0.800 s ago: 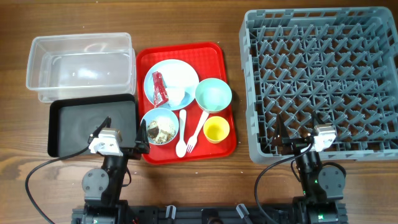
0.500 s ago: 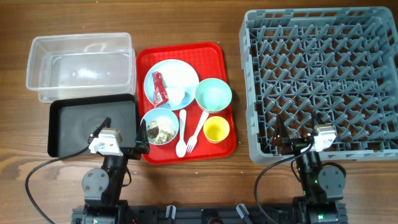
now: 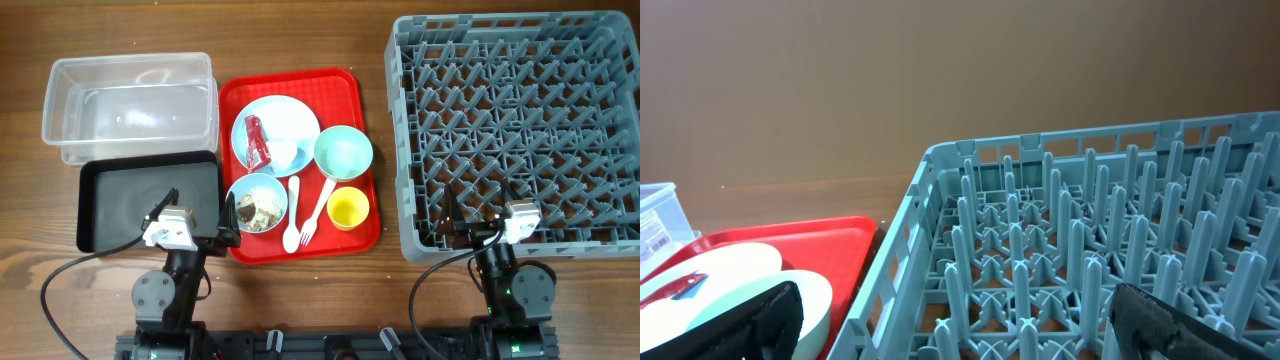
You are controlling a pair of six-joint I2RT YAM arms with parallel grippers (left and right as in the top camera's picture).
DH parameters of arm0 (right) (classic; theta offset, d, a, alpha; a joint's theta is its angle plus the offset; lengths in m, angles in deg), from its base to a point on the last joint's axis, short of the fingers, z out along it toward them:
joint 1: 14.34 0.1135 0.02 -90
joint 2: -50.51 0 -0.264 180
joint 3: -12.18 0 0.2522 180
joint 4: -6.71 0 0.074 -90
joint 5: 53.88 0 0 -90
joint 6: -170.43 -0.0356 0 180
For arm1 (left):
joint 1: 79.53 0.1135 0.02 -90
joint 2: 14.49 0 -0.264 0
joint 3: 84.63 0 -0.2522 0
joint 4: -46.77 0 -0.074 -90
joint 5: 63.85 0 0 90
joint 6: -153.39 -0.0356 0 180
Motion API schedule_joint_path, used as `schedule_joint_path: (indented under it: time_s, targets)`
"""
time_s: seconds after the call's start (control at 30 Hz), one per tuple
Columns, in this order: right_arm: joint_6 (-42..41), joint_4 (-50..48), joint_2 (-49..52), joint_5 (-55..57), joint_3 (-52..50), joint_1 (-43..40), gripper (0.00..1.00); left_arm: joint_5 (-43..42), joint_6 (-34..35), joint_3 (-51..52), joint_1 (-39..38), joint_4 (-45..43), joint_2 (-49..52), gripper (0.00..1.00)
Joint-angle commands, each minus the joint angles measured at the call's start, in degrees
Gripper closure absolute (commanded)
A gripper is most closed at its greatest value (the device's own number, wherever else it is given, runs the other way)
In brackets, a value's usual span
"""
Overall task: Sort waste into correct bins and load items into the dishwasher rack
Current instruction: 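Move the left gripper toward the red ketchup packet on the blue plate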
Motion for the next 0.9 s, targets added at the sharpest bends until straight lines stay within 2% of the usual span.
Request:
schedule_joint_path:
  time_s: [0.0, 0.87]
  targets:
    - [-0.37, -0.17, -0.09, -0.92, -0.04, -0.22, 0.0, -1.25, -1.14, 0.28, 0.26, 0.15, -0.35, 0.0]
    - [-0.22, -0.2, 0.04, -0.26, -0.04, -0.22, 0.0, -0.98, -1.16, 0.28, 0.26, 0.09, -0.35, 0.0]
